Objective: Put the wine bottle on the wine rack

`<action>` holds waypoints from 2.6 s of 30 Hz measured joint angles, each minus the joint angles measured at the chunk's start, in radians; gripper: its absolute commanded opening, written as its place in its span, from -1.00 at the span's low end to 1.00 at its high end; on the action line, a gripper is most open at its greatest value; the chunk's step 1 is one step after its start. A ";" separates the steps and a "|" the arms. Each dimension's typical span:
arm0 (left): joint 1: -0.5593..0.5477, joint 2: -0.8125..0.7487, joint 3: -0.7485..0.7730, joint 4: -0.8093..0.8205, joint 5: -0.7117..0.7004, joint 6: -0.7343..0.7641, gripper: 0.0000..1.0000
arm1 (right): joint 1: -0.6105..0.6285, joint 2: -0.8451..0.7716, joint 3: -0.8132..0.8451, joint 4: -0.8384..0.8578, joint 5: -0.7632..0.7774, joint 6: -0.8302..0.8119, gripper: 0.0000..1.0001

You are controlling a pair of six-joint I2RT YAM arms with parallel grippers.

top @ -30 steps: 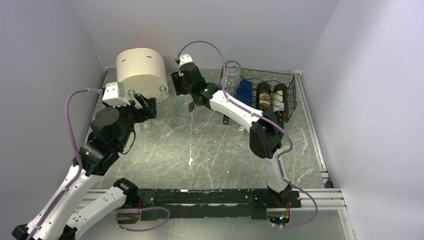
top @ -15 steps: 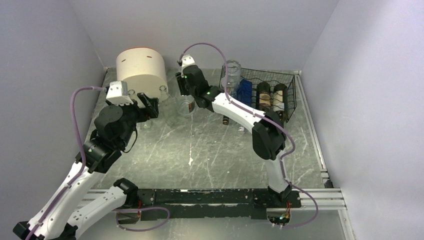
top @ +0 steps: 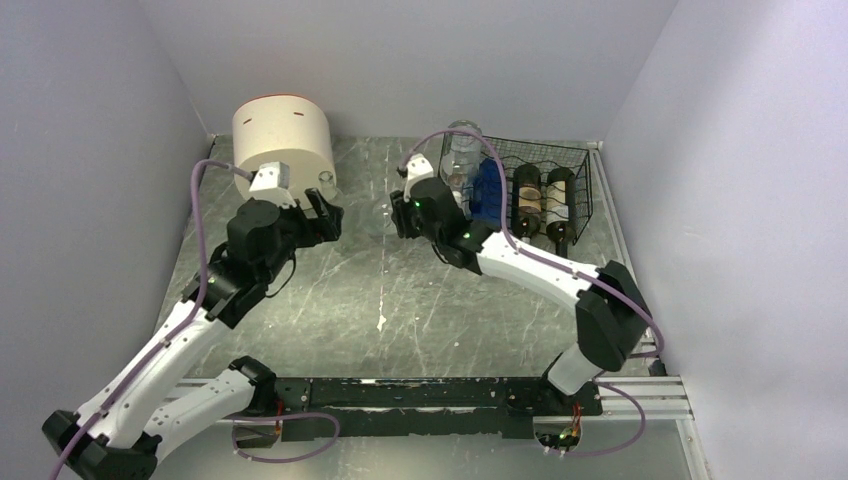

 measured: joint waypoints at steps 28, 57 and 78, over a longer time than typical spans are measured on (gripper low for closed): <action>0.000 0.293 -0.159 0.161 0.195 -0.097 0.81 | 0.105 -0.354 -0.406 -0.306 -0.254 0.137 -1.00; 0.004 0.573 -0.104 0.206 0.367 -0.100 0.70 | 0.134 -0.153 -0.407 -0.385 -0.269 0.137 -0.47; 0.011 0.617 -0.103 0.281 0.433 -0.074 0.23 | 0.134 -0.096 -0.419 -0.277 -0.192 0.186 0.14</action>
